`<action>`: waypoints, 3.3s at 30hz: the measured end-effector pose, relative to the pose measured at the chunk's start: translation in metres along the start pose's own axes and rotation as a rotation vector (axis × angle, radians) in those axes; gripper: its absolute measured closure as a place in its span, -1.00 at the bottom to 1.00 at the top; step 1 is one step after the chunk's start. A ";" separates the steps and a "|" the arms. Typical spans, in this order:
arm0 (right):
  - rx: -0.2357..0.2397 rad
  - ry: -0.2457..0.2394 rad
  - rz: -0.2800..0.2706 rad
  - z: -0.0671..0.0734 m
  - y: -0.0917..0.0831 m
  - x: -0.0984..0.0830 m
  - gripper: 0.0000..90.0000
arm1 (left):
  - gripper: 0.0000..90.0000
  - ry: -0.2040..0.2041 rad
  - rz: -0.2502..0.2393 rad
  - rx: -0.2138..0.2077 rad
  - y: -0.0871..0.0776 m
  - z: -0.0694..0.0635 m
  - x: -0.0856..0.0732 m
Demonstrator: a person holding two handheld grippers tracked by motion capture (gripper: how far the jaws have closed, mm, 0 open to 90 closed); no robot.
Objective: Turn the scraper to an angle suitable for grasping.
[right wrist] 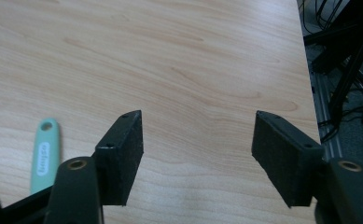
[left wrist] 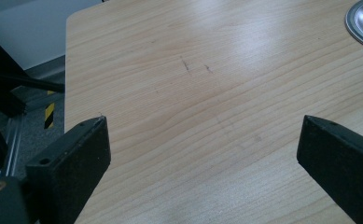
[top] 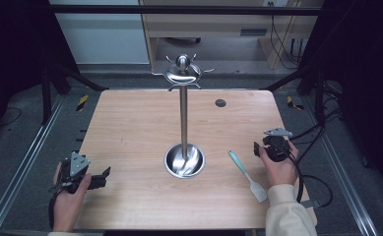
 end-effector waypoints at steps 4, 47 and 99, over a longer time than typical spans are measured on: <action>0.007 -0.022 0.019 0.003 0.005 -0.005 -0.09 | -0.95 -0.002 -0.002 0.000 -0.001 0.000 0.000; 0.314 -0.124 0.142 0.080 0.027 -0.003 1.00 | -0.94 0.012 0.001 -0.007 0.001 -0.003 0.001; 0.579 -0.490 0.260 0.152 -0.024 0.008 0.84 | -0.94 0.013 0.016 -0.006 0.000 -0.003 -0.003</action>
Point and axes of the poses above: each handheld gripper's, and its own axes: y roughly forward along the jaws, x roughly out of its top, z roughly to its left, the point moved 10 cm from there along y, roughly forward along the jaws, and after that the axes turned 11 degrees about -y, right-handed, at the moved point
